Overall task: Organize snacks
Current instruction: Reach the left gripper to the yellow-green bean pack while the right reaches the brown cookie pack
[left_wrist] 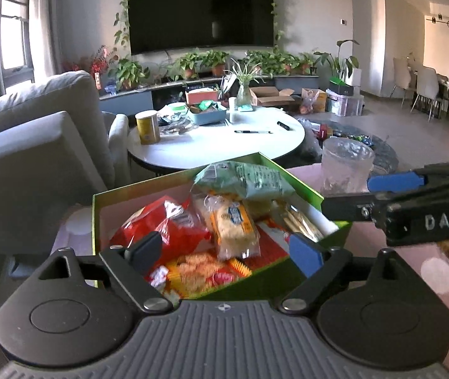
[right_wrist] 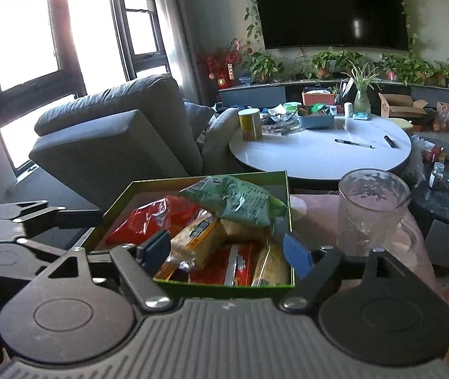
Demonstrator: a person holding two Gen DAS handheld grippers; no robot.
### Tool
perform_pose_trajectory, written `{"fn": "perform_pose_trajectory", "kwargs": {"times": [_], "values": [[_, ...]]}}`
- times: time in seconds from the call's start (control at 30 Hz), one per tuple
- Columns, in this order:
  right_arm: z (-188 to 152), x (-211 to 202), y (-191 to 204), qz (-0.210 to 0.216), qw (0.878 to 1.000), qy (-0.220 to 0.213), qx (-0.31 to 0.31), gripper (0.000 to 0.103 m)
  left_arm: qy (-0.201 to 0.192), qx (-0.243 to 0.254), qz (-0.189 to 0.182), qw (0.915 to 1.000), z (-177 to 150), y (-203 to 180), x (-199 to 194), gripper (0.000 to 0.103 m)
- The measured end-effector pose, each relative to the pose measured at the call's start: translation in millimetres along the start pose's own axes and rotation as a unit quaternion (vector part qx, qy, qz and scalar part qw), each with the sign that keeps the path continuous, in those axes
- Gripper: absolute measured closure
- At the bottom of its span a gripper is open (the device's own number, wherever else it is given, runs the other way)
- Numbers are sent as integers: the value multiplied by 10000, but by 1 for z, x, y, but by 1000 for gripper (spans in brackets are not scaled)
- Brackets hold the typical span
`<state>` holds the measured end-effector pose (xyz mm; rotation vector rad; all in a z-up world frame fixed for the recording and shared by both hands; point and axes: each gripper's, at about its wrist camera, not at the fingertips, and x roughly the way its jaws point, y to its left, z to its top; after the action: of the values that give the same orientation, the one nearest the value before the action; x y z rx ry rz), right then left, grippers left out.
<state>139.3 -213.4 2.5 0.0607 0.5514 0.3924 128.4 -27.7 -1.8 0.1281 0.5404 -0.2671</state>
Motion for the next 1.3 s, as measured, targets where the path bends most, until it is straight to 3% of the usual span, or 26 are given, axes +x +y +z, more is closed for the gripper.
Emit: {"fn": "perform_pose_trajectory", "kwargs": {"times": [0.23, 0.8, 1.3], "values": [[-15, -10, 11, 45, 9998, 181, 85, 39, 21, 225, 158, 9996, -22, -7, -21, 16], [-68, -26, 25, -209, 9951, 928, 279, 39, 831, -37, 54, 9965, -80, -13, -19, 16], [-100, -38, 30, -572, 9904, 1208, 349, 38, 1077, 35, -18, 9942, -93, -25, -5, 16]]}}
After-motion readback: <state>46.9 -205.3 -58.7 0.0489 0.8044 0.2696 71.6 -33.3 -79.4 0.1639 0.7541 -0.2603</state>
